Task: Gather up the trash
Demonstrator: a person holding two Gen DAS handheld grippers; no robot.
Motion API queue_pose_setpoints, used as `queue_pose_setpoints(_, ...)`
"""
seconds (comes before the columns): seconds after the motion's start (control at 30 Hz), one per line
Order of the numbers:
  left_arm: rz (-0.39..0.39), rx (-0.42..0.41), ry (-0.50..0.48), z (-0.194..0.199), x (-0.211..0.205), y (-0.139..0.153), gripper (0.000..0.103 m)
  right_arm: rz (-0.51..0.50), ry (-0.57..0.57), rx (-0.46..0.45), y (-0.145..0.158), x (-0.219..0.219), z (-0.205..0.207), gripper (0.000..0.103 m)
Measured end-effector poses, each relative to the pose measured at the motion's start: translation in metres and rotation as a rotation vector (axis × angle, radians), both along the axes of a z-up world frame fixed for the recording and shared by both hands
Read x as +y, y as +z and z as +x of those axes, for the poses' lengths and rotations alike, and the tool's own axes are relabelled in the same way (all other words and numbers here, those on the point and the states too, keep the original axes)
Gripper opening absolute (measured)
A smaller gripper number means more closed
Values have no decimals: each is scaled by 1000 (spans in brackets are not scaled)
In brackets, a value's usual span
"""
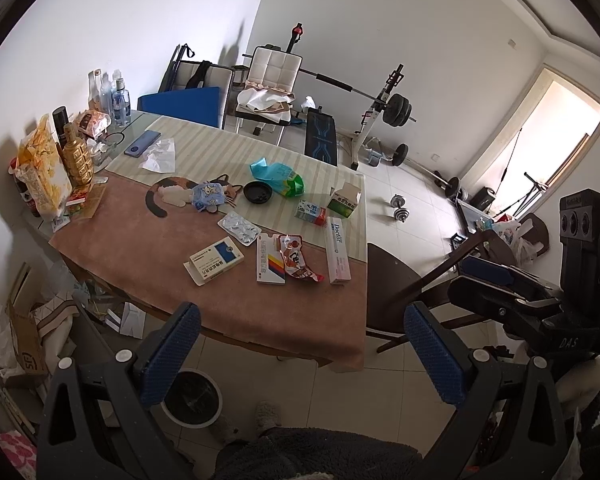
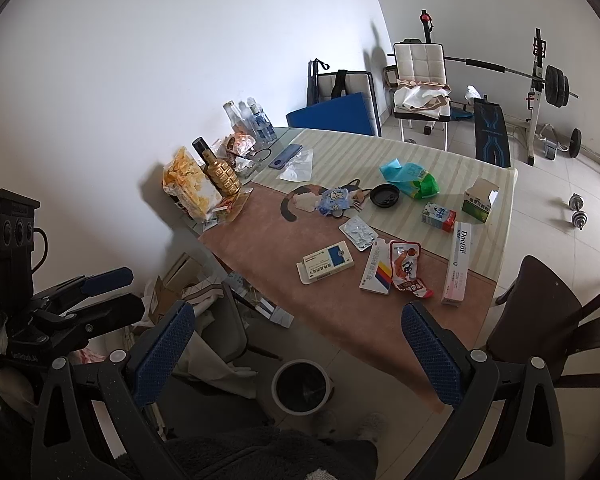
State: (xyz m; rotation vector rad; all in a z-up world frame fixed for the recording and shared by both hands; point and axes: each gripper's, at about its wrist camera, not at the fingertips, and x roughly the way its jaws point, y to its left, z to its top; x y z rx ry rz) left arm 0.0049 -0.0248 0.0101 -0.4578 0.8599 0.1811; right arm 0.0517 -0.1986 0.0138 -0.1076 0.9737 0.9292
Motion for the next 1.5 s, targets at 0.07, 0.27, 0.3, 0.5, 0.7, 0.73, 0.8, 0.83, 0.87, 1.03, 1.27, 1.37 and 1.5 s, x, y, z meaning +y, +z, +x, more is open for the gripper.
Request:
queue_pose_setpoints(0.07,-2,0,-5,1,-4,2,103,2,-1,0,-1,-1,0,103)
queue_pose_setpoints(0.27,-10,7,-15,4,8,3,103,3,-17,4,-3,2,0,103)
queue_pose_setpoints(0.3,13,15,1,7,14,-1,103,4,-29,12,-3,3,2,103)
queue_pose_setpoints(0.5,314,199,148,58,52,-59,103,-75,-189,71,-45,22,29,103)
queue_pose_setpoints(0.7,381,412,55,135,101,-157,103,-219,-417,175,-137,28,105,103)
queue_pose_setpoints(0.73,398,443,17,146,103,-171,103,-242,-439,188,-149,29,115,103)
queue_pose_setpoints(0.8,436,520,-90,178,107,-209,103,-302,-490,210,-182,29,141,103)
queue_pose_setpoints(0.83,442,540,-123,189,110,-220,103,-338,-508,224,-201,30,159,103)
queue_pose_setpoints(0.87,460,586,-181,207,111,-242,103,-368,-518,237,-217,31,172,103)
queue_pose_setpoints(1.03,469,739,-366,257,113,-317,103,-472,-536,325,-291,36,242,103)
queue_pose_setpoints(1.27,337,889,-557,295,114,-396,103,-588,-523,400,-363,47,307,103)
queue_pose_setpoints(1.37,309,930,-609,296,112,-413,103,-622,-498,431,-384,54,323,103)
queue_pose_setpoints(1.5,265,970,-593,298,123,-432,92,-665,-483,437,-408,63,341,103)
